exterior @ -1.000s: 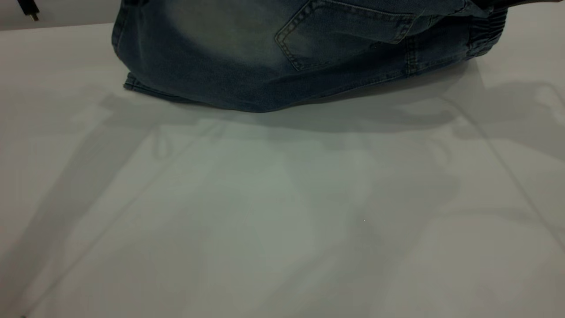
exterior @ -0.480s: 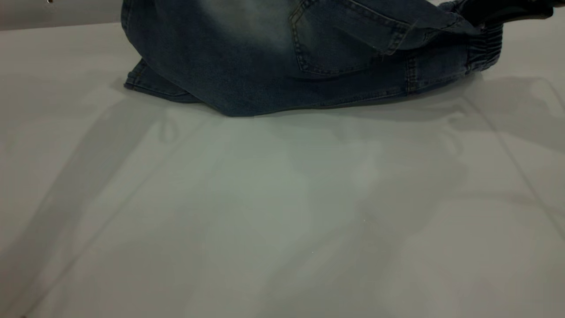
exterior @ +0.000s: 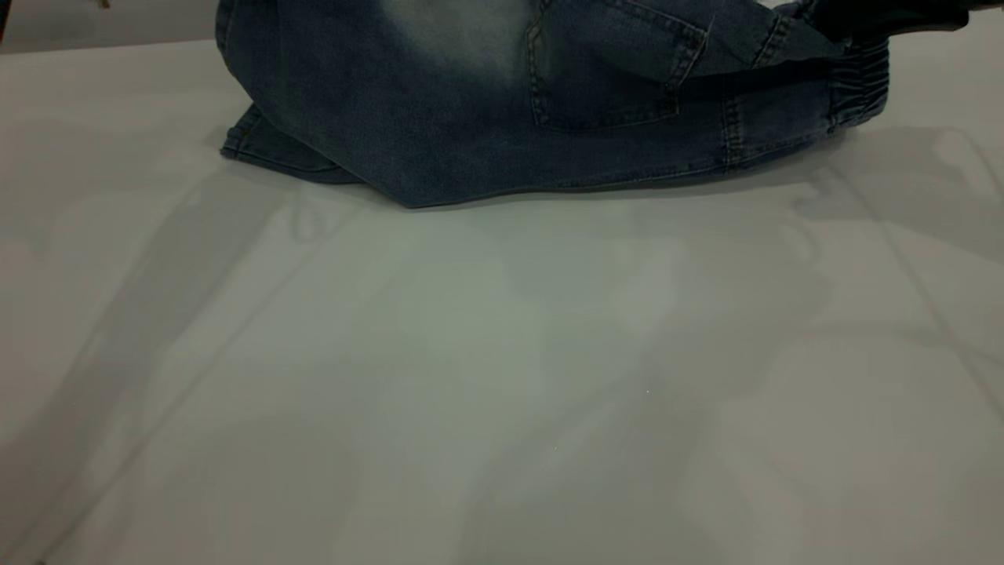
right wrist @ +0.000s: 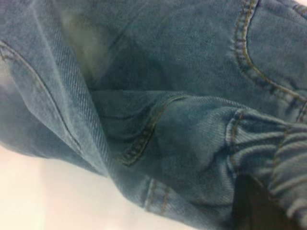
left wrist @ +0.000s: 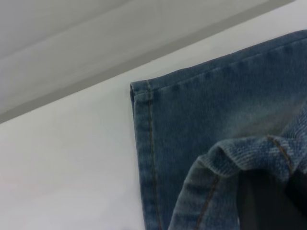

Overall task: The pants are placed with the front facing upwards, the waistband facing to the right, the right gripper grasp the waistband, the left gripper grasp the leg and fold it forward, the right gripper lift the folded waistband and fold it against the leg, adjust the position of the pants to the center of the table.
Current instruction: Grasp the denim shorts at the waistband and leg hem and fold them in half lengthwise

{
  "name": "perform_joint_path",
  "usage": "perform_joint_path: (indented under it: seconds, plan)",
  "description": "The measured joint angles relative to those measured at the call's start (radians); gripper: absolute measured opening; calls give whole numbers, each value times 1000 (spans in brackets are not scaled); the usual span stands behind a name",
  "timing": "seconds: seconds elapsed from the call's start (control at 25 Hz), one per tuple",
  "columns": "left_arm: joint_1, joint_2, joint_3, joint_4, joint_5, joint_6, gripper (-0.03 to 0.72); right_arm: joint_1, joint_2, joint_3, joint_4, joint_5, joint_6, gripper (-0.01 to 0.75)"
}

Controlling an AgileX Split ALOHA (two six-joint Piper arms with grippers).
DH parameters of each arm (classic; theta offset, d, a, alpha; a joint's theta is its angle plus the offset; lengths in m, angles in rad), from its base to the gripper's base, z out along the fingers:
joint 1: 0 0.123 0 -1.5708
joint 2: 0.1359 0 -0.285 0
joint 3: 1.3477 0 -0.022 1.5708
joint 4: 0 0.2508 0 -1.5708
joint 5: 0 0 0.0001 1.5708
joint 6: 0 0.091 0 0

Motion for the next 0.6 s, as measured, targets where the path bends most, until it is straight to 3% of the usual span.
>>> perform_joint_path:
  seconds: [0.44, 0.6]
  plan:
    - [0, -1, 0, -3, -7, 0, 55, 0, 0, -27, 40, 0, 0, 69]
    - [0, -1, 0, -3, -6, 0, 55, 0, 0, -27, 46, 0, 1, 165]
